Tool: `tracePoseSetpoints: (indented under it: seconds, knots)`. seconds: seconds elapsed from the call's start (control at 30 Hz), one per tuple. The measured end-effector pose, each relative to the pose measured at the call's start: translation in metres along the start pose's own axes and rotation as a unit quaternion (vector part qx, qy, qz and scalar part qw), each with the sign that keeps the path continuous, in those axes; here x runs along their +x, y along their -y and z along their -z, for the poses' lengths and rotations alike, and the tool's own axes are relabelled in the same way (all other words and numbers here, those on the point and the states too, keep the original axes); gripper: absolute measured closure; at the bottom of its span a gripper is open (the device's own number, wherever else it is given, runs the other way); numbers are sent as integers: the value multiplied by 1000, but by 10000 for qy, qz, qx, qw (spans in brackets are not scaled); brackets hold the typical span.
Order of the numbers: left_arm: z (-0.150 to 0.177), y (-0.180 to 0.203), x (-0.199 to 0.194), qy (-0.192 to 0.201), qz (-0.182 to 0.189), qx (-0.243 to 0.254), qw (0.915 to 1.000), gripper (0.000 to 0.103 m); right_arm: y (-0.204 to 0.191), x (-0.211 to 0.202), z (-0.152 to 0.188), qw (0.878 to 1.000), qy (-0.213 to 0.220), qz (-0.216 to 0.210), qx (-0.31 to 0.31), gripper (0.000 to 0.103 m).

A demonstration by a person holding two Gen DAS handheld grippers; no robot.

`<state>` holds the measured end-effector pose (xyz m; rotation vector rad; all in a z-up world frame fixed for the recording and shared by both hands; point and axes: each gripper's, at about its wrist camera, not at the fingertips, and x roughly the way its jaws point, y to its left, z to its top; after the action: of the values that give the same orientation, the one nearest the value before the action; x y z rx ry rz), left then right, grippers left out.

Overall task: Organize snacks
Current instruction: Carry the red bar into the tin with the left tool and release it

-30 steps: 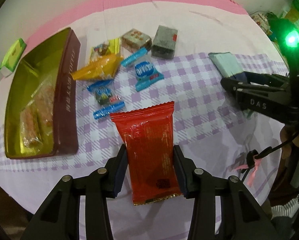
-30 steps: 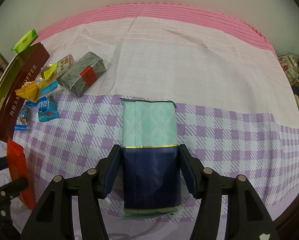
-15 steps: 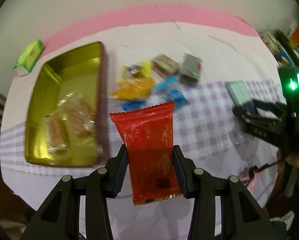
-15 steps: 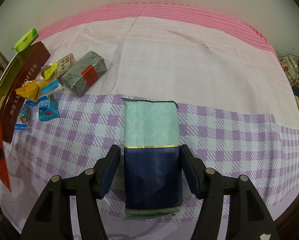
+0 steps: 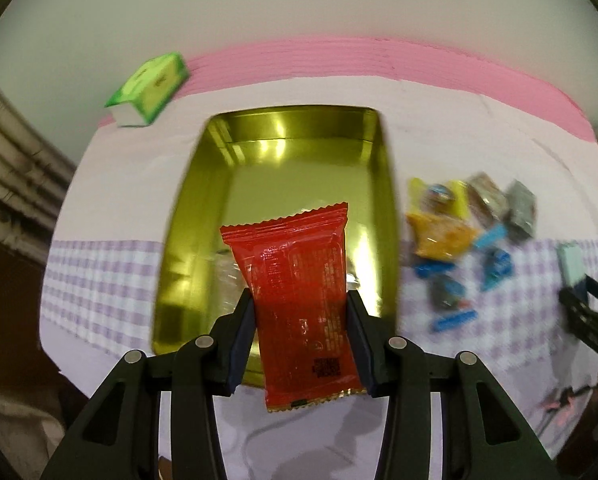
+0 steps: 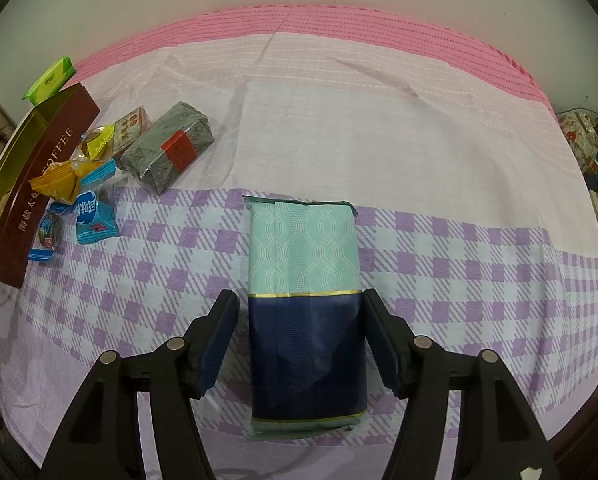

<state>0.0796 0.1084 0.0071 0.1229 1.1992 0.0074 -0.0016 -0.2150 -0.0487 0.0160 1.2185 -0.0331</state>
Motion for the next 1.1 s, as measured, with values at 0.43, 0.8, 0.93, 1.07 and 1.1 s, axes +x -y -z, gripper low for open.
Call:
tracePoseSetpoints:
  seconds: [0.43, 0.8, 0.93, 1.07, 1.1]
  knots:
    - [-6, -35, 39, -238, -423, -25, 9988, 58, 0, 2, -1, 10000, -11, 24, 66, 38]
    - [-2, -35, 59, -361, -466, 49, 9983, 58, -1, 3, -3, 9999, -63, 35, 101, 36]
    - [-2, -34, 60, -330, -495, 66, 9982, 58, -1, 3, -2, 9999, -87, 37, 112, 36]
    - [-2, -33, 61, -304, -489, 54, 9983, 56, -2, 4, -3, 9999, -94, 38, 111, 36]
    - [-1, -33, 62, -289, -483, 44, 9984, 56, -2, 4, -2, 9999, -84, 40, 96, 36]
